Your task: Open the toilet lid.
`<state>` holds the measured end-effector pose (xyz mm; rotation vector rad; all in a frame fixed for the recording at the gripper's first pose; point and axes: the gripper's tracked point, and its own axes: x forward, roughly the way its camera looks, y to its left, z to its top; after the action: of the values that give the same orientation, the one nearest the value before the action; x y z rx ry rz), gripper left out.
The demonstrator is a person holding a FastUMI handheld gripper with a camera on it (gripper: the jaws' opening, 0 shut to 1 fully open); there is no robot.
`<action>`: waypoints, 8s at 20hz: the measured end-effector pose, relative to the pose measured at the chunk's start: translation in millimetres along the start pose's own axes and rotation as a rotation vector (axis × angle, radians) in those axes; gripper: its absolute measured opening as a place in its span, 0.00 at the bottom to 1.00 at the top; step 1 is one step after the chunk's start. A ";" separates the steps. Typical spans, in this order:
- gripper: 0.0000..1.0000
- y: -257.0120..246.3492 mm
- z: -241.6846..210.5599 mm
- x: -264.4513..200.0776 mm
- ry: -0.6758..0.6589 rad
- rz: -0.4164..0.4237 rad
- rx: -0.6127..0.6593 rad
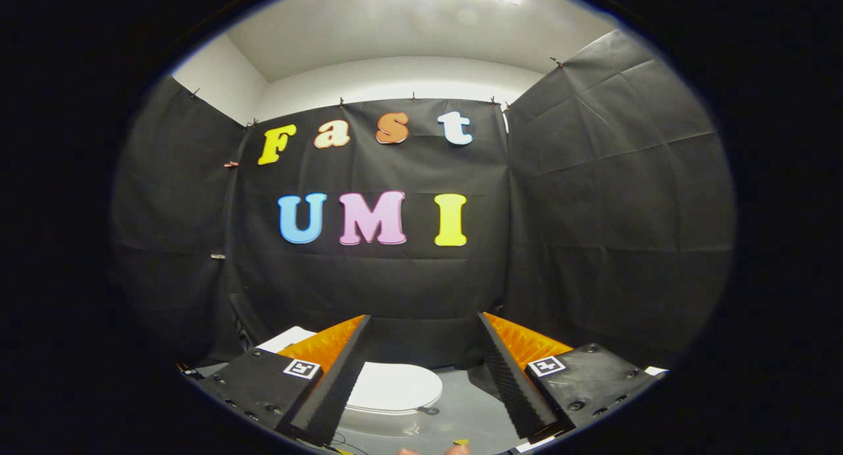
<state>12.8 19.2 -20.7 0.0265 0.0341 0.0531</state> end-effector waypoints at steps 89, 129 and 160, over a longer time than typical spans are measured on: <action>0.07 132.6 -317.3 268.1 0.511 -0.063 0.325; 0.08 430.7 -290.9 266.8 0.368 0.072 -0.196; 0.98 312.3 -125.7 189.4 0.167 0.132 -0.094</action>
<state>181.0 344.4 -144.1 -0.0696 0.1970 0.1888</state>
